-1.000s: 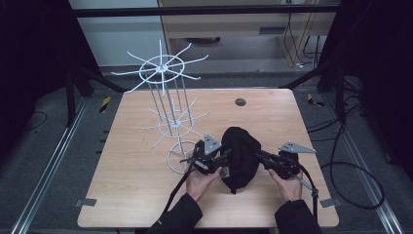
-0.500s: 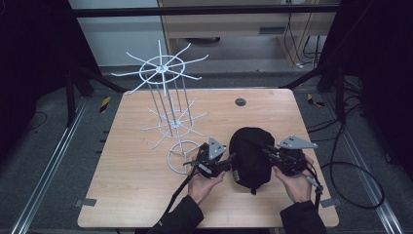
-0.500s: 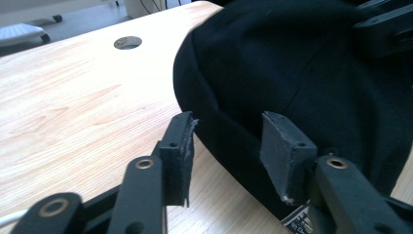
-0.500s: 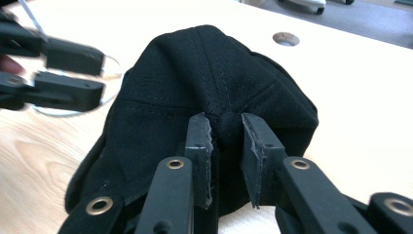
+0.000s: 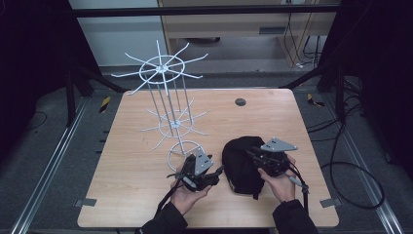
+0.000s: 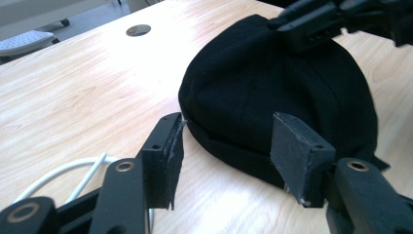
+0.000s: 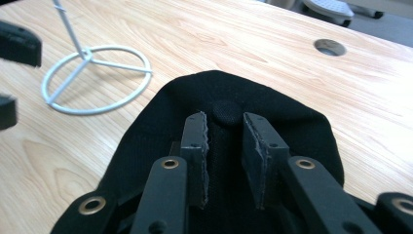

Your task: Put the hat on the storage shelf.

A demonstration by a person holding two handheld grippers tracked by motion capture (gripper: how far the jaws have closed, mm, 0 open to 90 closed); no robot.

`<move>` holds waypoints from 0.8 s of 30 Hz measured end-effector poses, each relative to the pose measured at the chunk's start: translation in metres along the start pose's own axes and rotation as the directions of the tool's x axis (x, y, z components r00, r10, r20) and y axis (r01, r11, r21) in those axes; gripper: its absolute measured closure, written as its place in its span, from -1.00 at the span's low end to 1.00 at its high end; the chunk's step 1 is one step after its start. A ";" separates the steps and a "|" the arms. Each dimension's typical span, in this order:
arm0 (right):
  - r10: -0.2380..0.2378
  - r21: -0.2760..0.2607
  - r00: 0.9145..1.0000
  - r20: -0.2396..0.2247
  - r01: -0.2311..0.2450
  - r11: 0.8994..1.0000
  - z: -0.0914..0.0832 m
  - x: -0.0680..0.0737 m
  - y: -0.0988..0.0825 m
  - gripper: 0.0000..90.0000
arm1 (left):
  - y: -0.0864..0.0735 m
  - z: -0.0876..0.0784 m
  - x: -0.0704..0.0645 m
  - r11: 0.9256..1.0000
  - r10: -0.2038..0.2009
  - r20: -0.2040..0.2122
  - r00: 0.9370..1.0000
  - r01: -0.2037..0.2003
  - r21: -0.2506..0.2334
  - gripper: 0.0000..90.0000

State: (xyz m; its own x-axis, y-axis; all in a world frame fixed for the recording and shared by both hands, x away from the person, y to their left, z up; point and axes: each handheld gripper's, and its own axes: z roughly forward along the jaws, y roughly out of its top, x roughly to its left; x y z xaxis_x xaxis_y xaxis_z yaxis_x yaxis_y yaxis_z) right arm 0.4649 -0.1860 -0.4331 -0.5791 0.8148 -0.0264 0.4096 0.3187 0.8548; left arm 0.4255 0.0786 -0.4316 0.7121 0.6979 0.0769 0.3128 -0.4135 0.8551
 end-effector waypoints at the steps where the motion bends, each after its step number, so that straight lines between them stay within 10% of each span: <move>1: 0.000 0.000 1.000 0.000 0.000 1.000 0.000 0.000 0.000 0.59 | 0.000 0.000 0.000 1.000 0.000 0.000 1.000 0.000 0.000 -0.03; 12: 0.021 -0.087 1.000 -0.014 -0.022 0.996 -0.026 -0.009 0.010 0.10 | -0.028 -0.040 0.018 0.999 -0.037 -0.018 0.999 0.037 0.000 -0.13; 24: 0.022 0.016 0.999 -0.050 -0.021 1.000 -0.024 -0.006 -0.012 -0.07 | -0.059 -0.085 0.056 0.996 -0.092 -0.124 0.988 0.091 -0.013 -0.20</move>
State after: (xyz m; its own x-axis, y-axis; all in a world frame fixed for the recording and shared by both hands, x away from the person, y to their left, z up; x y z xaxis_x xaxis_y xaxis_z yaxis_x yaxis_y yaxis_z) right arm 0.4466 -0.2061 -0.4304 -0.6046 0.7964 0.0179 0.4326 0.3094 0.8468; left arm 0.3932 0.1919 -0.4337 0.5965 0.8003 0.0609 0.3683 -0.3404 0.8651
